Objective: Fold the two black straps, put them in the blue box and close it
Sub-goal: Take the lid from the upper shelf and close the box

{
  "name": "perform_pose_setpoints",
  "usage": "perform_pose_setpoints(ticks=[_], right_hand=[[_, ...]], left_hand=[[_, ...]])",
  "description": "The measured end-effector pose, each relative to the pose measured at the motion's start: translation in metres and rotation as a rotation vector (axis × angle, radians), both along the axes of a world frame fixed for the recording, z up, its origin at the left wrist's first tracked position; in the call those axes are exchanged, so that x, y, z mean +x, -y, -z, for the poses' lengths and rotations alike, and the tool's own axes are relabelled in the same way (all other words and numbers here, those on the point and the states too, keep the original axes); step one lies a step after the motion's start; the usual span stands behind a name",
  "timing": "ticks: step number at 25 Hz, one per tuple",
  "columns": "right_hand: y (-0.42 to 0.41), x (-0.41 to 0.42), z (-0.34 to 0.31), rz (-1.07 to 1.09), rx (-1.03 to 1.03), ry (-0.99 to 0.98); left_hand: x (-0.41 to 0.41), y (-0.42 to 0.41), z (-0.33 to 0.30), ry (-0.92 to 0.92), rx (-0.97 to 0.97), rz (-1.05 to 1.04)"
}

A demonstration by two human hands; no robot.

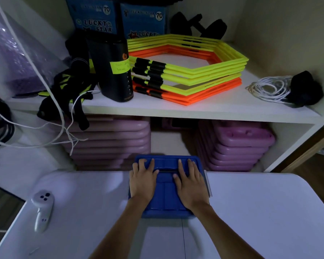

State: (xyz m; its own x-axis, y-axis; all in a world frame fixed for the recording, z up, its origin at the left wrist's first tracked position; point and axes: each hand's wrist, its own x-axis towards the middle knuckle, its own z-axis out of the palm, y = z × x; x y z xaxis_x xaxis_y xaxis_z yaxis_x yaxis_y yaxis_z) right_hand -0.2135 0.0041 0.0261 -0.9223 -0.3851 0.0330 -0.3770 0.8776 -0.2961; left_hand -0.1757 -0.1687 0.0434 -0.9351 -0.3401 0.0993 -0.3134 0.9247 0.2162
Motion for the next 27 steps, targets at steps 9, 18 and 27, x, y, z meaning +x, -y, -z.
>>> perform_pose_setpoints(ticks=[9, 18, 27], right_hand=[[0.005, 0.003, 0.005, 0.024, 0.027, -0.047], [0.005, 0.003, 0.003, 0.017, 0.053, -0.055], [-0.012, 0.002, -0.012, 0.425, -0.104, 0.182]], left_hand=[[0.035, 0.044, 0.0, 0.095, 1.383, -0.278], [0.033, 0.018, 0.013, 0.058, 0.152, 0.01], [0.038, 0.015, 0.013, 0.149, 0.033, 0.078]])
